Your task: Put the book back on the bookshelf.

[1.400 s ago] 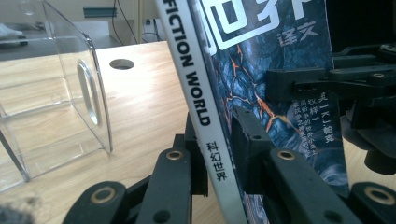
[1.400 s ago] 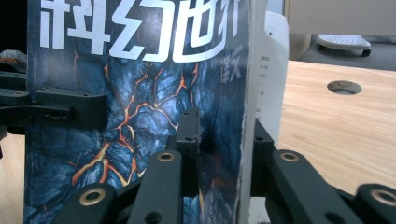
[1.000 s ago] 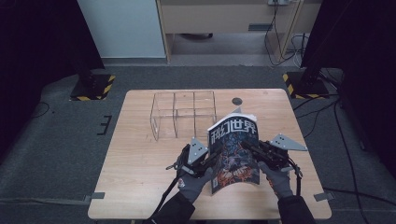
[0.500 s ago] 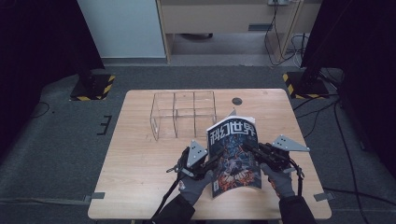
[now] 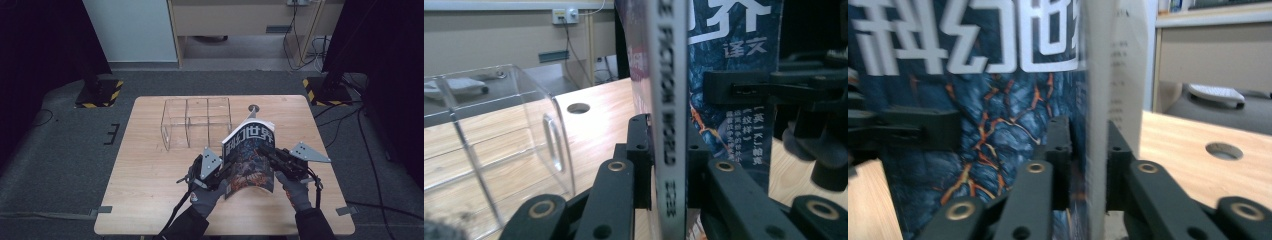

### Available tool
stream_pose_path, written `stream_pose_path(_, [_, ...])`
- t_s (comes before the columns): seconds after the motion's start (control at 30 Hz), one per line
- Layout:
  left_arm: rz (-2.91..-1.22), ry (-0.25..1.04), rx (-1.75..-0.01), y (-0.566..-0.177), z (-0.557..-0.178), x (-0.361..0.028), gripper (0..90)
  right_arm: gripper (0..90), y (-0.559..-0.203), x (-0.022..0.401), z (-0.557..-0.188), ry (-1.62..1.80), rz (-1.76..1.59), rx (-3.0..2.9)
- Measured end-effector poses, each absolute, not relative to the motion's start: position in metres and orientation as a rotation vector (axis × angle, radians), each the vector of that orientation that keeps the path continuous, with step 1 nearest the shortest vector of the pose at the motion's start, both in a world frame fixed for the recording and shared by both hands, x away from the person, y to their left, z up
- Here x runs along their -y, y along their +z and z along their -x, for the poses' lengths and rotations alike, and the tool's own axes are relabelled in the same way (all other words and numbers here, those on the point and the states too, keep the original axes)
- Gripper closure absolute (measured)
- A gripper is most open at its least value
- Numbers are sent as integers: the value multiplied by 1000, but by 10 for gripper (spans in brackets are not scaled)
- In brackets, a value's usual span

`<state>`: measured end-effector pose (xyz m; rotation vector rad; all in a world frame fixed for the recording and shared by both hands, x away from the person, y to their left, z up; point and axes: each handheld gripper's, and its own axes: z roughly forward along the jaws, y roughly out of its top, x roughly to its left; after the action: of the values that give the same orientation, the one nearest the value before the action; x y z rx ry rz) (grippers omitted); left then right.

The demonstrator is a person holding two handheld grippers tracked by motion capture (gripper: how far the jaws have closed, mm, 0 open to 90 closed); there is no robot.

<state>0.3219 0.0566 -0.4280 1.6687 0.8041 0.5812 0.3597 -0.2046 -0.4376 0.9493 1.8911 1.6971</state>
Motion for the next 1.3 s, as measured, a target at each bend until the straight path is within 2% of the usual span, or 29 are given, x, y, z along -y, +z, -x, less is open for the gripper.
stream_pose_path(0.07, [-1652, 569, -798, -430, -319, -59, 803, 693, -440, 206, -360, 1682, -947, -1901])
stream_pose_path(0.13, [-1651, 573, -790, -430, -317, -58, 803, 688, -440, 208, -359, 1687, -949, -1912])
stream_pose_path(0.5, [-1640, 563, -788, -439, -324, -54, 705, 757, -441, 211, -357, 1716, -931, -1932])
stream_pose_path(1.03, [-1632, 510, -726, -449, -339, -50, 644, 814, -443, 215, -358, 1741, -930, -1947])
stream_pose_path(1.1, [-1635, 515, -734, -448, -339, -50, 659, 815, -443, 215, -358, 1740, -930, -1947])
stream_pose_path(1.17, [-1642, 532, -754, -447, -338, -50, 718, 807, -443, 215, -358, 1735, -937, -1943])
stream_pose_path(1.23, [-1645, 543, -771, -446, -336, -51, 764, 768, -442, 215, -358, 1726, -948, -1941])
stream_pose_path(1.3, [-1645, 543, -784, -445, -335, -51, 769, 733, -441, 215, -358, 1706, -949, -1947])
